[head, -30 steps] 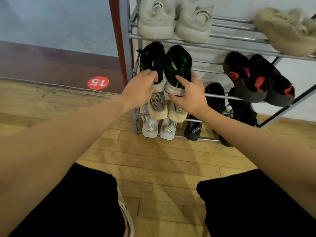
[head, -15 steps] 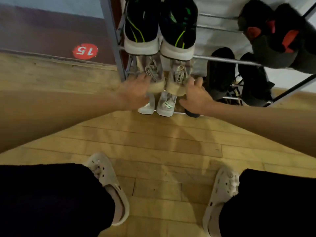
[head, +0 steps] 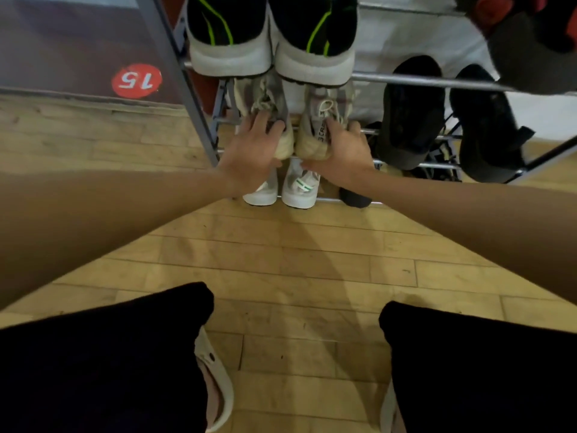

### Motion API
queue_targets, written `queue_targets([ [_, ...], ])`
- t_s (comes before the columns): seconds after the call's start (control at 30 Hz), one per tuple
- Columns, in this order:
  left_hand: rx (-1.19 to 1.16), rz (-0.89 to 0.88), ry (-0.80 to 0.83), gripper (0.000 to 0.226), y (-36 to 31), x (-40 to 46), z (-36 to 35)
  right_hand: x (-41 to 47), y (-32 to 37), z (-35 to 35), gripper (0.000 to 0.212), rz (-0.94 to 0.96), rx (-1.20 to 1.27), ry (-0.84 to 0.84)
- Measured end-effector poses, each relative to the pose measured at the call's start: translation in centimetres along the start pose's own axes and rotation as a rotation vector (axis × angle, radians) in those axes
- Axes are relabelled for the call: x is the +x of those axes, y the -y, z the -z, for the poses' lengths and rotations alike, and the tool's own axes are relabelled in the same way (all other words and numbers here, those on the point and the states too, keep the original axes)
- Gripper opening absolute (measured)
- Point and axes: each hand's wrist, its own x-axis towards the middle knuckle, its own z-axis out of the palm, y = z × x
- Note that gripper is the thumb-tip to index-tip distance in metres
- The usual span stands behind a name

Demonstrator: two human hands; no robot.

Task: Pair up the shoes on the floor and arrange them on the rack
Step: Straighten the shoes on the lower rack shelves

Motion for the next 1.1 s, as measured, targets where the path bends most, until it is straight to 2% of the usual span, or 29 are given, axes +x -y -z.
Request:
queue_targets([
  [0.2,0.103,-0.035,-0.052,0.057,2.3,-1.8,0.3,-0.1,1.4,-1.2,0.080,0.042,0.080,-0.070],
  [0.33,0.148,-0.020,-0.055,0.062,3.5,-2.6,0.7,0.1,3.0,-1.9,0.077,0.113,0.090,-0.032],
  [0.47,0.029,0.029,-0.043,0.056,2.9,-3.0,1.6,0.1,3.0,-1.9,0.080,0.107,0.057,-0.021],
  [0.57,0.140,0.014,-0.061,0.052,2.5,-2.9,1.7,-0.1,2.3,-1.2,0.088,0.161,0.001,0.034],
  [0.63,0.173,0.019,-0.101,0.047,1.9,-2.9,2.1,-1.3,1.6,-0.9,0.092,0.225,-0.017,0.015],
  [0.7,0.147,-0.029,-0.164,0.045,0.9,-3.0,2.6,-3.5,0.4,-0.9,0.090,0.300,-0.057,-0.024],
  [0.77,0.127,-0.183,-0.221,0.041,-0.4,-3.0,2.6,-6.0,-1.2,-0.6,0.081,0.333,-0.084,0.013],
  [0.83,0.094,-0.363,-0.218,0.033,-2.0,-2.7,2.3,-7.8,-3.6,0.3,0.074,0.323,-0.108,0.052],
  [0.9,0.006,-0.434,-0.134,0.031,-4.2,-2.0,2.3,-8.9,-6.5,1.9,0.065,0.279,-0.148,0.015],
  [1.0,-0.124,-0.394,-0.048,0.036,-7.8,-0.3,2.3,-9.4,-10.9,4.8,0.054,0.192,-0.212,-0.147],
  [1.1,-0.198,-0.309,-0.032,0.047,-11.5,2.6,2.1,-9.3,-14.9,7.7,0.057,0.016,-0.306,-0.258],
])
